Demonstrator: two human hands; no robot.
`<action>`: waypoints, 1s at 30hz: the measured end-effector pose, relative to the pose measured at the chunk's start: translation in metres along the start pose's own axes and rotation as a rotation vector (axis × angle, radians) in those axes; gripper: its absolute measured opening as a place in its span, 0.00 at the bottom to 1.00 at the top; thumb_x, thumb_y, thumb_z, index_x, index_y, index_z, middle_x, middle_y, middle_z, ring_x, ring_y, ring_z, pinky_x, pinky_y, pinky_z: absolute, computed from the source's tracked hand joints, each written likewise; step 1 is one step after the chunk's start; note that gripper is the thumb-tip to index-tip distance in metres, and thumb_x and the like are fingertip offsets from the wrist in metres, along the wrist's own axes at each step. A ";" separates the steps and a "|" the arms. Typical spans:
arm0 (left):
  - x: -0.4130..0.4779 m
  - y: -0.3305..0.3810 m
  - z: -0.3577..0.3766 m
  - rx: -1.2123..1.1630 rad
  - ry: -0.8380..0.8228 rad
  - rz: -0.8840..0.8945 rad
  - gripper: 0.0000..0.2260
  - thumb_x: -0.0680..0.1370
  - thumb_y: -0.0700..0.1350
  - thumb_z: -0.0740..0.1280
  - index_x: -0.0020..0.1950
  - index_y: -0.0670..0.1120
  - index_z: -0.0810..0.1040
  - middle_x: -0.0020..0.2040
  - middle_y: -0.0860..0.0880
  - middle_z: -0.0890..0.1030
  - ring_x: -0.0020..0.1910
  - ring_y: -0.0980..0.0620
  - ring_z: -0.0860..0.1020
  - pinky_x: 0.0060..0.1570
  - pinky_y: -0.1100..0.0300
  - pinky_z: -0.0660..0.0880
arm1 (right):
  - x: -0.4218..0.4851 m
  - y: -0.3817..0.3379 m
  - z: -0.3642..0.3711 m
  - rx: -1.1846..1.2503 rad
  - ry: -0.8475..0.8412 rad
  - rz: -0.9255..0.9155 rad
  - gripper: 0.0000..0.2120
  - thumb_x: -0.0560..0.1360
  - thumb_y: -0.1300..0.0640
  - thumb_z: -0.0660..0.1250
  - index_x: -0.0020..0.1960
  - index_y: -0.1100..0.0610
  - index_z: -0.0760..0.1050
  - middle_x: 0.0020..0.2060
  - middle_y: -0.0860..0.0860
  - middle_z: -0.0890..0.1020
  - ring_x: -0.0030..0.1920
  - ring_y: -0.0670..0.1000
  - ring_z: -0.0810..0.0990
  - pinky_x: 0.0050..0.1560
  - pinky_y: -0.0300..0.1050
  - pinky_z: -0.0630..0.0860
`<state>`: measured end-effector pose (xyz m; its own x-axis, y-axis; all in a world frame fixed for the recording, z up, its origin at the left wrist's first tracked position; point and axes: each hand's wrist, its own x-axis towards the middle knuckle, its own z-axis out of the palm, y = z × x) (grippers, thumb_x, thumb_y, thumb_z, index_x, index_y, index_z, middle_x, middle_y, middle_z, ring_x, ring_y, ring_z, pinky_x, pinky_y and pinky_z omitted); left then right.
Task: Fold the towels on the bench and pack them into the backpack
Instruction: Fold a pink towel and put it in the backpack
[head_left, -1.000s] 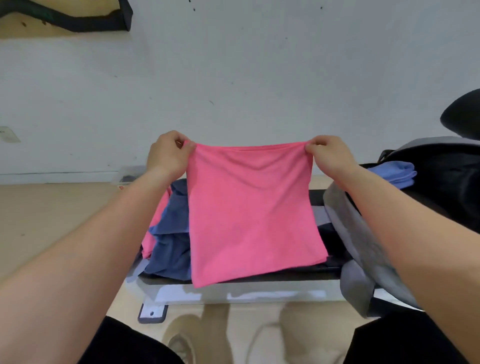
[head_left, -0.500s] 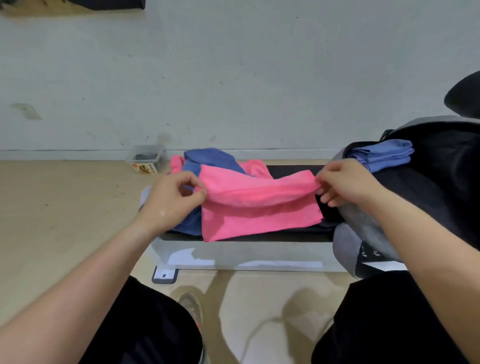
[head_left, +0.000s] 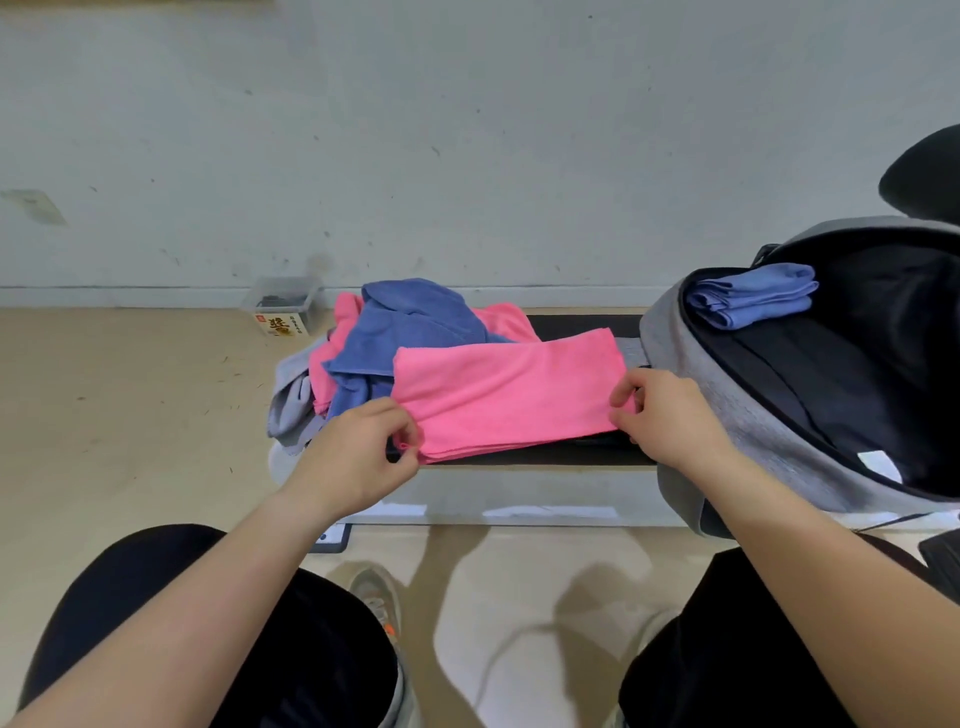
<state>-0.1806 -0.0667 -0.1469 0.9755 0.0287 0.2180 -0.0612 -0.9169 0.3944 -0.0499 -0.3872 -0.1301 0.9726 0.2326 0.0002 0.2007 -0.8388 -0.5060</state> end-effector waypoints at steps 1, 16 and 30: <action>0.001 0.000 0.002 0.046 0.003 0.003 0.02 0.70 0.48 0.69 0.40 0.55 0.77 0.43 0.58 0.78 0.38 0.57 0.77 0.37 0.55 0.78 | -0.001 0.000 0.003 -0.032 0.008 -0.014 0.09 0.72 0.58 0.71 0.40 0.46 0.74 0.36 0.47 0.76 0.39 0.54 0.80 0.39 0.49 0.77; 0.003 0.015 0.013 0.150 0.009 -0.131 0.06 0.76 0.53 0.66 0.43 0.54 0.80 0.47 0.58 0.75 0.43 0.55 0.76 0.36 0.55 0.75 | -0.001 -0.018 0.001 0.126 0.066 0.093 0.18 0.69 0.56 0.67 0.57 0.49 0.68 0.40 0.48 0.80 0.43 0.53 0.79 0.42 0.52 0.79; 0.129 0.118 -0.070 -0.166 0.096 0.058 0.33 0.71 0.41 0.70 0.73 0.59 0.66 0.65 0.48 0.69 0.62 0.46 0.68 0.64 0.55 0.68 | 0.029 -0.105 -0.104 0.680 -0.098 -0.250 0.17 0.71 0.72 0.68 0.57 0.58 0.75 0.39 0.52 0.82 0.36 0.50 0.79 0.40 0.45 0.79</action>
<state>-0.0767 -0.1433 -0.0095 0.9453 0.0233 0.3255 -0.1580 -0.8400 0.5190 -0.0304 -0.3433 0.0126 0.8858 0.4470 0.1249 0.2670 -0.2707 -0.9249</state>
